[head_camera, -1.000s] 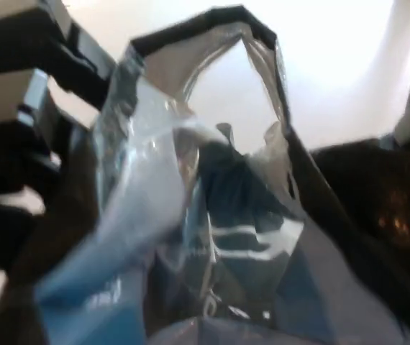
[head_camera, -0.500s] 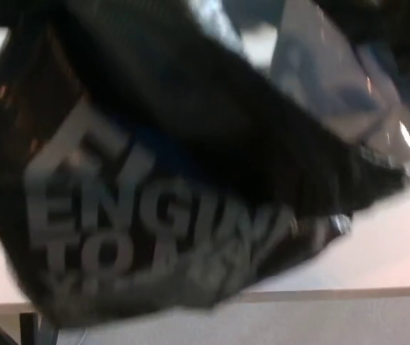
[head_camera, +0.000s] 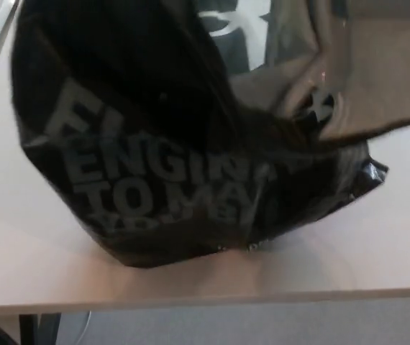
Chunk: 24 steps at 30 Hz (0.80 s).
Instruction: A plastic bag is kept infront of the robot in the middle of the desk and the robot uses both its hands to grab it from the top and lifts it up and then releases it.
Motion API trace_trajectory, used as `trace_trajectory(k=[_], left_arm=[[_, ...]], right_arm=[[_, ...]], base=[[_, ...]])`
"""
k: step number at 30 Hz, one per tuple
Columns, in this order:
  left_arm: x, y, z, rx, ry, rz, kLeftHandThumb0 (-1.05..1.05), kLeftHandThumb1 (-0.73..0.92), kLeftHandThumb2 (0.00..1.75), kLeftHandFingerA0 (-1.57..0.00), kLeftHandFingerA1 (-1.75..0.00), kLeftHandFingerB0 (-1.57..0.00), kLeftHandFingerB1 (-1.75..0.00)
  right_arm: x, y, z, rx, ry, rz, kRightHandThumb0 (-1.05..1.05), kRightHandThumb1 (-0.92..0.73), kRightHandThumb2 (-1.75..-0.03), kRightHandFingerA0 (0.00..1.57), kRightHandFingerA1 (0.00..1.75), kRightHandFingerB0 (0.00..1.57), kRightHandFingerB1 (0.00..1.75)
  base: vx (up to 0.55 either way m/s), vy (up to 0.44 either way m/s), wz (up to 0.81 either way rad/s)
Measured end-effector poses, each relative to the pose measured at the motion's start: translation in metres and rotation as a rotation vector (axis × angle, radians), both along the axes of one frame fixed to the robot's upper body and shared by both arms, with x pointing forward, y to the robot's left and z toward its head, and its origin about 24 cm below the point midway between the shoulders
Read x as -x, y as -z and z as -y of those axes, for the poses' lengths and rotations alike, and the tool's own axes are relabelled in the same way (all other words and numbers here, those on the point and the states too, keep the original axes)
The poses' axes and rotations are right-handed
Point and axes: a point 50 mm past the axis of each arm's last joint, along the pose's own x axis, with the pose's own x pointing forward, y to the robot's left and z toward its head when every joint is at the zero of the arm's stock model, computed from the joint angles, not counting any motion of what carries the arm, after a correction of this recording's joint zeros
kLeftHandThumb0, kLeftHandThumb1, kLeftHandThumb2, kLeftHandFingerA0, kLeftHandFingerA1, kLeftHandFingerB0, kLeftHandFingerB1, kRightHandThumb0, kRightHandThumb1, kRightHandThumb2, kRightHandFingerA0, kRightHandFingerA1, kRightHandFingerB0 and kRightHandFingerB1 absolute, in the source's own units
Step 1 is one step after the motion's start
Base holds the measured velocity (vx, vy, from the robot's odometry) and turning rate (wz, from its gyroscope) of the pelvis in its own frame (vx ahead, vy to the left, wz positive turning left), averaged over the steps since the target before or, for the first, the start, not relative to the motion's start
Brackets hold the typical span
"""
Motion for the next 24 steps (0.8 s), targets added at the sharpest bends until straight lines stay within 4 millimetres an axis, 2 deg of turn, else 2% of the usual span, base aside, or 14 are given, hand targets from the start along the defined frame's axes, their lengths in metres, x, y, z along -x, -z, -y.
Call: trace_trajectory(k=[1,3,4,6,7,8,9,11,13,19,20,22,23,24], left_arm=[[0.005,0.004,-0.004,-0.001,-0.027,0.004,-0.68,0.85,0.66,-0.61,-0.58,-0.37,-0.33],[0.014,0.012,-0.011,0.001,-0.063,0.008,-0.69,0.84,0.65,-0.60,-0.58,-0.38,-0.33],[0.018,0.015,-0.014,0.001,-0.079,0.010,-0.69,0.83,0.65,-0.47,-0.48,-0.35,-0.32],[0.027,0.024,-0.021,0.002,-0.117,0.008,-0.68,0.82,0.65,-0.46,-0.50,-0.36,-0.32],[0.031,0.028,-0.023,0.002,-0.134,0.007,-0.68,0.81,0.65,-0.44,-0.50,-0.36,-0.31],[0.034,0.030,-0.026,0.003,-0.146,0.006,-0.68,0.81,0.65,-0.44,-0.50,-0.36,-0.31],[0.039,0.035,-0.028,0.006,-0.164,0.003,-0.69,0.81,0.65,-0.45,-0.53,-0.38,-0.32],[0.048,0.043,-0.033,0.006,-0.195,0.000,-0.70,0.83,0.65,-0.46,-0.53,-0.37,-0.31],[0.058,0.049,-0.035,0.005,-0.223,0.002,-0.71,0.87,0.66,-0.44,-0.51,-0.34,-0.31],[0.092,0.073,-0.043,0.016,-0.325,-0.019,-0.69,0.88,0.67,-0.40,-0.46,-0.30,-0.30],[0.096,0.076,-0.043,0.020,-0.340,-0.025,-0.69,0.88,0.67,-0.36,-0.43,-0.31,-0.30],[0.107,0.086,-0.045,0.025,-0.374,-0.049,-0.67,0.86,0.66,-0.38,-0.40,-0.31,-0.30],[0.112,0.090,-0.045,0.025,-0.386,-0.063,-0.67,0.87,0.68,-0.34,-0.37,-0.27,-0.30],[0.119,0.098,-0.045,0.025,-0.408,-0.088,-0.68,0.88,0.67,-0.33,-0.36,-0.27,-0.30]], right_arm=[[0.005,0.009,0.003,0.014,0.003,-0.010,-0.63,-0.62,-0.59,1.06,0.70,0.87,0.55],[0.012,0.026,0.007,0.030,0.005,-0.037,-0.62,-0.63,-0.60,1.14,0.68,0.87,0.57],[0.016,0.034,0.009,0.037,0.004,-0.053,-0.61,-0.64,-0.60,1.17,0.75,0.84,0.57],[0.026,0.054,0.013,0.045,0.003,-0.094,-0.57,-0.62,-0.59,1.19,0.80,0.84,0.58],[0.031,0.062,0.015,0.047,0.002,-0.114,-0.53,-0.63,-0.60,1.20,0.98,0.88,0.68],[0.035,0.068,0.017,0.048,0.002,-0.128,-0.53,-0.63,-0.60,1.20,0.98,0.88,0.68],[0.041,0.078,0.019,0.051,0.000,-0.153,-0.49,-0.62,-0.58,1.21,1.11,0.88,0.71],[0.052,0.092,0.024,0.051,-0.001,-0.195,-0.49,-0.62,-0.58,1.20,1.14,0.88,0.70],[0.062,0.103,0.027,0.053,-0.001,-0.231,-0.49,-0.62,-0.59,1.16,1.10,0.87,0.68],[0.096,0.135,0.042,0.051,0.013,-0.366,-0.59,-0.64,-0.59,0.96,0.77,0.68,0.53],[0.101,0.138,0.044,0.050,0.016,-0.382,-0.66,-0.54,-0.66,0.90,0.76,0.60,0.52],[0.113,0.144,0.049,0.049,0.027,-0.423,-0.62,-0.63,-0.59,0.92,0.71,0.59,0.47],[0.118,0.146,0.052,0.048,0.034,-0.443,-0.71,-0.54,-0.90,0.84,0.73,0.45,0.55],[0.125,0.149,0.057,0.047,0.047,-0.472,-0.67,-0.50,-0.90,0.85,0.74,0.41,0.54]], base=[[0.00,0.000,0.00],[0.00,0.000,0.00],[0.00,0.000,0.00],[0.00,0.000,0.00],[0.00,0.000,0.00],[0.00,0.000,0.00],[0.00,0.000,0.00],[0.00,0.000,0.00],[0.00,0.000,0.00],[0.00,0.000,0.00],[0.00,0.000,0.00],[0.00,0.000,0.00],[0.00,0.000,0.00],[0.00,0.000,0.00]])
